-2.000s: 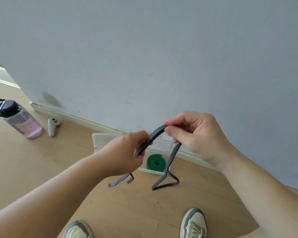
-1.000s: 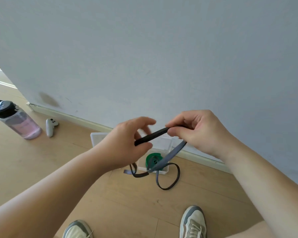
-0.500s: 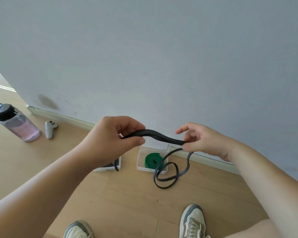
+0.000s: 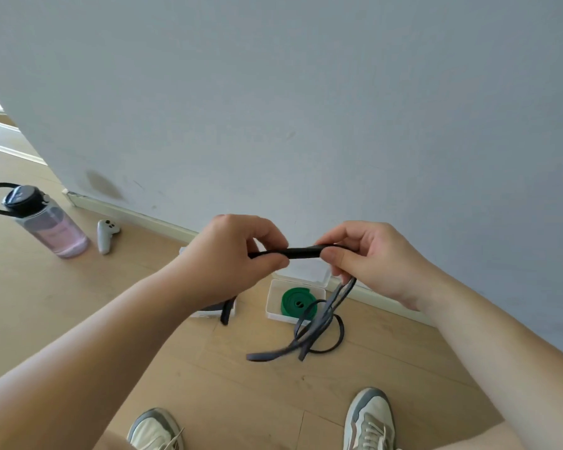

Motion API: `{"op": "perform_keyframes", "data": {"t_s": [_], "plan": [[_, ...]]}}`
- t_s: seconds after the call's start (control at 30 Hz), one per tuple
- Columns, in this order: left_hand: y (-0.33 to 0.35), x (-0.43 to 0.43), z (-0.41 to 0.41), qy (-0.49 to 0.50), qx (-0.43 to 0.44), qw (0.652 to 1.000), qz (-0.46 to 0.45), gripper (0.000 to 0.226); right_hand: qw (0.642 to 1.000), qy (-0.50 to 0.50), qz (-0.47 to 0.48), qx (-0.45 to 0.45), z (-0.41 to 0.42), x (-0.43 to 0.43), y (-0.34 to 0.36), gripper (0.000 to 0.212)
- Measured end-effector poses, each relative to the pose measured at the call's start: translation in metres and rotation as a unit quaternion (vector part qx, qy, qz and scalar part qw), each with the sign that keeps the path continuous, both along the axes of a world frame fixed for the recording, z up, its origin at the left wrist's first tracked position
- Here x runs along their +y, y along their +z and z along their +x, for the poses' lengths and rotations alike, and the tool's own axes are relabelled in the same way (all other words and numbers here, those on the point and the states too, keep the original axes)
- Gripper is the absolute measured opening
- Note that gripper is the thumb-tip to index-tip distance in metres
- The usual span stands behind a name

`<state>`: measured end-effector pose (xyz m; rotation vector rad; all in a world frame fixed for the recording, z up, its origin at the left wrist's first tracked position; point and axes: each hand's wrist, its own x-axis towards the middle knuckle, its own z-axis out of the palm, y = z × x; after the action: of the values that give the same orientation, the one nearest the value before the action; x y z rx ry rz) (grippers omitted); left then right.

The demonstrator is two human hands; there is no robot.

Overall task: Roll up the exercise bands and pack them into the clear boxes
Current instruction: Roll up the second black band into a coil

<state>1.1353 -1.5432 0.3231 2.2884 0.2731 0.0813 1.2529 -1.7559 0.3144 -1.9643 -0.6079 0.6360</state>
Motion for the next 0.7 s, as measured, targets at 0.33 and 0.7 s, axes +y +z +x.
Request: {"op": "perform_keyframes", "data": {"t_s": [0.33, 0.7], "plan": [[-0.011, 0.001, -0.003, 0.0, -0.07, 0.997, -0.026, 0.019, 0.998, 0.041, -0.007, 0.045, 0.003, -0.01, 0.002, 0.016], [-0.009, 0.007, -0.002, -0.049, -0.114, 0.992, 0.023, 0.023, 0.999, -0.017, -0.032, 0.026, 0.007, -0.006, -0.004, 0.014]]}}
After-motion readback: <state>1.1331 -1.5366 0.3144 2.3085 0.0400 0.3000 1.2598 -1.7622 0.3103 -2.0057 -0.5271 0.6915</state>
